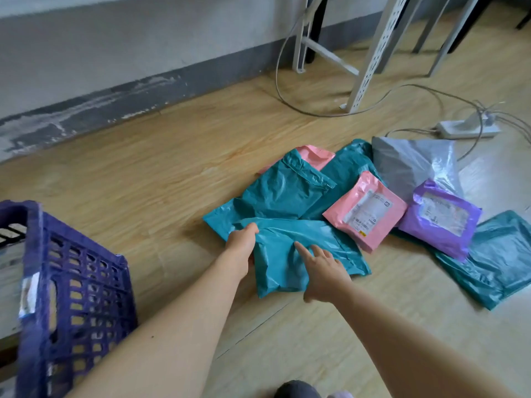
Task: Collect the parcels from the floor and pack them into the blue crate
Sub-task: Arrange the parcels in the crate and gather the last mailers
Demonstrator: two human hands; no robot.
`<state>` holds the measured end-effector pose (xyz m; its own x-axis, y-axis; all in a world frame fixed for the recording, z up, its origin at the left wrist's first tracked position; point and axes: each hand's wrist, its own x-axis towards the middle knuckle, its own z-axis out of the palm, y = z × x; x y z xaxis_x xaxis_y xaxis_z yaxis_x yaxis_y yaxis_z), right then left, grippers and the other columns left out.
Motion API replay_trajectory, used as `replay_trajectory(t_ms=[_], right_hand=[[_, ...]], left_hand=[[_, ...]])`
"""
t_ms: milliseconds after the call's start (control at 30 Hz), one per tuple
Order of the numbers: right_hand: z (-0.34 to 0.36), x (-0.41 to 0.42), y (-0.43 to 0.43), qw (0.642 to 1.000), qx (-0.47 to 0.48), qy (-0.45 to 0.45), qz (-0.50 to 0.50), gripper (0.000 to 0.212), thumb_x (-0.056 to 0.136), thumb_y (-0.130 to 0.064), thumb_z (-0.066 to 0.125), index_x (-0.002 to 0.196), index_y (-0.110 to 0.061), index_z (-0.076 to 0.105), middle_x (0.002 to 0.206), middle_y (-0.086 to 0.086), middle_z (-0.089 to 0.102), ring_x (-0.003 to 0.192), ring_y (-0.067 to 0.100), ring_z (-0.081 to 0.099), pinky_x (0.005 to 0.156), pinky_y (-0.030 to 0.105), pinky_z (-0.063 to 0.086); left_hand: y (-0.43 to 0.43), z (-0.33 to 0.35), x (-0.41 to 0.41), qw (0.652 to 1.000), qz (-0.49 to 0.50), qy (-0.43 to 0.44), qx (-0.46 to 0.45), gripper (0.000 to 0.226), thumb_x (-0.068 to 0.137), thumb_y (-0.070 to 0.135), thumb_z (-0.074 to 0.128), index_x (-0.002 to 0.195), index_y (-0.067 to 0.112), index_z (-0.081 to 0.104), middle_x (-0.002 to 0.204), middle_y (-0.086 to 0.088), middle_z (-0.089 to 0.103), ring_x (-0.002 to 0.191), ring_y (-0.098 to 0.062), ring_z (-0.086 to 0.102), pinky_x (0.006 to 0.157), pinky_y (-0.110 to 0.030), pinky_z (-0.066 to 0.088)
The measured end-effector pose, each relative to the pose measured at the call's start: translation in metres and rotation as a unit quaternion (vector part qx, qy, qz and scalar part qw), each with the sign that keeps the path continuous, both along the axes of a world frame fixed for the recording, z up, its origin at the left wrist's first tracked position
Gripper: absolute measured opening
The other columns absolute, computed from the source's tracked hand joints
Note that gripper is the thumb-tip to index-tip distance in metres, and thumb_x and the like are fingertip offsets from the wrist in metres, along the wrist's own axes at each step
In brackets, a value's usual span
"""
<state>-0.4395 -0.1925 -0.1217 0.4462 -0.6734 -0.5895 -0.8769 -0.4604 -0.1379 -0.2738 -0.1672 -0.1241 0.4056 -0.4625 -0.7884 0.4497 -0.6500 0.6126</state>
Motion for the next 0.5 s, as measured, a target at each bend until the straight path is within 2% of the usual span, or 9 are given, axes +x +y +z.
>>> replay_trajectory(t_ms=[67, 133, 200, 267, 300, 367, 433, 500], right_hand=[[0.008, 0.003, 0.008, 0.999, -0.042, -0.019, 0.007, 0.104, 0.076, -0.019, 0.072, 0.151, -0.027, 0.000, 0.147, 0.006, 0.026, 0.136, 0.028, 0.028, 0.110, 0.041, 0.032], [0.015, 0.005, 0.013, 0.997, -0.058, -0.049, -0.003, 0.088, 0.081, -0.019, 0.062, 0.151, -0.024, 0.008, 0.144, 0.005, 0.033, 0.134, 0.027, 0.033, 0.109, 0.040, 0.033], [0.026, 0.008, 0.018, 0.993, -0.072, -0.088, -0.012, 0.064, 0.085, -0.016, 0.051, 0.144, -0.020, 0.029, 0.135, 0.006, 0.047, 0.127, 0.027, 0.043, 0.103, 0.037, 0.038], [0.039, 0.014, 0.022, 0.986, -0.097, -0.129, -0.035, 0.036, 0.085, -0.012, 0.046, 0.120, -0.016, 0.053, 0.120, 0.009, 0.060, 0.113, 0.028, 0.054, 0.087, 0.033, 0.043], [0.047, 0.018, 0.024, 0.982, -0.104, -0.149, -0.055, 0.025, 0.085, -0.010, 0.046, 0.106, -0.014, 0.057, 0.112, 0.011, 0.064, 0.106, 0.030, 0.057, 0.078, 0.033, 0.042], [0.064, 0.025, 0.025, 0.970, -0.114, -0.190, -0.094, 0.011, 0.083, -0.007, 0.049, 0.090, -0.011, 0.057, 0.100, 0.014, 0.066, 0.095, 0.033, 0.059, 0.066, 0.031, 0.037], [0.085, 0.032, 0.026, 0.964, -0.109, -0.215, -0.116, 0.010, 0.083, -0.005, 0.049, 0.087, -0.008, 0.057, 0.093, 0.015, 0.065, 0.088, 0.033, 0.058, 0.064, 0.029, 0.035], [0.109, 0.039, 0.030, 0.960, -0.094, -0.232, -0.126, 0.014, 0.083, -0.002, 0.048, 0.087, -0.012, 0.057, 0.086, 0.011, 0.060, 0.081, 0.029, 0.054, 0.065, 0.027, 0.036]], left_hand=[[0.012, 0.025, 0.004, 1.000, 0.028, 0.009, -0.010, 0.018, 0.077, 0.025, 0.051, 0.088, 0.011, 0.055, 0.097, -0.013, 0.064, 0.087, -0.029, 0.062, 0.084, -0.041, 0.051], [0.025, 0.045, 0.008, 0.998, 0.058, 0.024, -0.025, 0.009, 0.087, 0.018, 0.046, 0.083, 0.011, 0.052, 0.083, -0.010, 0.061, 0.071, -0.025, 0.059, 0.066, -0.032, 0.050], [0.034, 0.060, 0.012, 0.995, 0.078, 0.039, -0.038, 0.012, 0.092, 0.014, 0.043, 0.086, 0.011, 0.052, 0.074, -0.007, 0.057, 0.062, -0.021, 0.055, 0.048, -0.025, 0.049], [0.046, 0.081, 0.015, 0.993, 0.094, 0.045, -0.058, 0.017, 0.094, 0.016, 0.043, 0.081, 0.010, 0.052, 0.070, -0.007, 0.055, 0.056, -0.019, 0.055, 0.034, -0.020, 0.047], [0.052, 0.090, 0.017, 0.992, 0.098, 0.049, -0.066, 0.022, 0.096, 0.019, 0.043, 0.078, 0.010, 0.051, 0.070, -0.007, 0.055, 0.052, -0.019, 0.057, 0.033, -0.020, 0.046], [0.065, 0.108, 0.022, 0.990, 0.100, 0.059, -0.085, 0.030, 0.098, 0.031, 0.042, 0.079, 0.009, 0.051, 0.072, -0.010, 0.057, 0.055, -0.021, 0.059, 0.044, -0.026, 0.051], [0.080, 0.124, 0.027, 0.988, 0.109, 0.055, -0.097, 0.040, 0.098, 0.044, 0.039, 0.092, 0.007, 0.052, 0.082, -0.015, 0.061, 0.066, -0.024, 0.061, 0.058, -0.036, 0.052], [0.098, 0.139, 0.034, 0.988, 0.115, 0.030, -0.098, 0.043, 0.096, 0.050, 0.040, 0.109, 0.011, 0.049, 0.097, -0.016, 0.062, 0.077, -0.027, 0.063, 0.064, -0.040, 0.054]])
